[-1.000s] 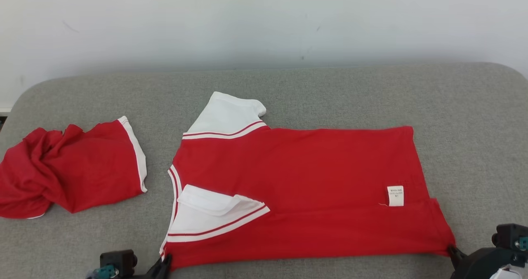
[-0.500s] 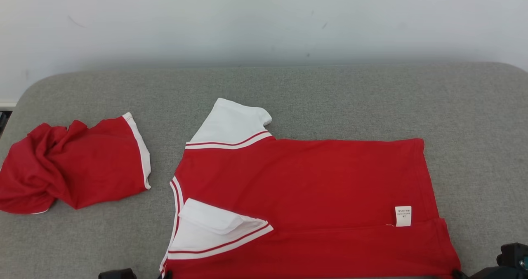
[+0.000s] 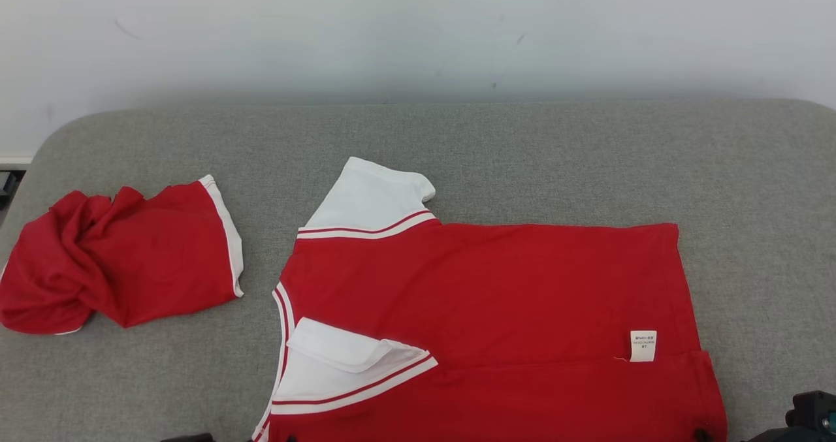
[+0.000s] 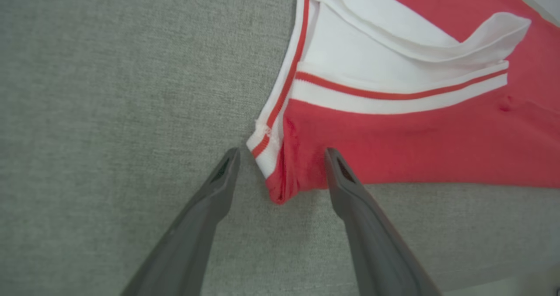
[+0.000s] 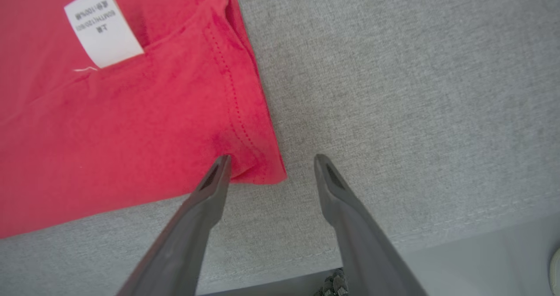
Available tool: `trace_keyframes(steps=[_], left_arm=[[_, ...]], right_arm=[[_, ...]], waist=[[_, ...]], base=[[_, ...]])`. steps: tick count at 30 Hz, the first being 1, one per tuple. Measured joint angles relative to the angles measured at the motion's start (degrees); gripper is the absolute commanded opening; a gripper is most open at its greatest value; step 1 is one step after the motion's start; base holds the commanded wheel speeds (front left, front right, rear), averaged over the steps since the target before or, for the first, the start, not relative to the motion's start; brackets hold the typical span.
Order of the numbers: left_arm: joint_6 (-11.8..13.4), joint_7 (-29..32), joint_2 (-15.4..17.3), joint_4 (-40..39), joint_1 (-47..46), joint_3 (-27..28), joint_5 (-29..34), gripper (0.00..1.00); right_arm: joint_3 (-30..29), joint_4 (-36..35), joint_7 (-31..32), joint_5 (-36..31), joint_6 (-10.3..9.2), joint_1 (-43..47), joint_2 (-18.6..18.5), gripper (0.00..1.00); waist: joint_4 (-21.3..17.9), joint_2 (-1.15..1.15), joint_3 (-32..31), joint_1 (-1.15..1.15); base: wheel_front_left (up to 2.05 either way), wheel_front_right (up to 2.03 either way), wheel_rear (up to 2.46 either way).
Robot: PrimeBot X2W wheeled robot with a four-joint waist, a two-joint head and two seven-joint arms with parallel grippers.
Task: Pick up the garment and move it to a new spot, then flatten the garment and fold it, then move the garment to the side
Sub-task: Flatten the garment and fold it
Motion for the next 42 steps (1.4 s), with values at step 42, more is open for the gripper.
trace_keyframes(steps=[42], left_arm=[[2.76,-10.43,3.78,-10.40,-6.15,5.54,3.76,1.00]], right_arm=[[5.30,-5.21,-23.49,-2.25,10.77,-10.68,0.87,1.00]], waist=[[-3.70,0.00,-6.71,0.01]], base=[[0.00,0.00,0.00]])
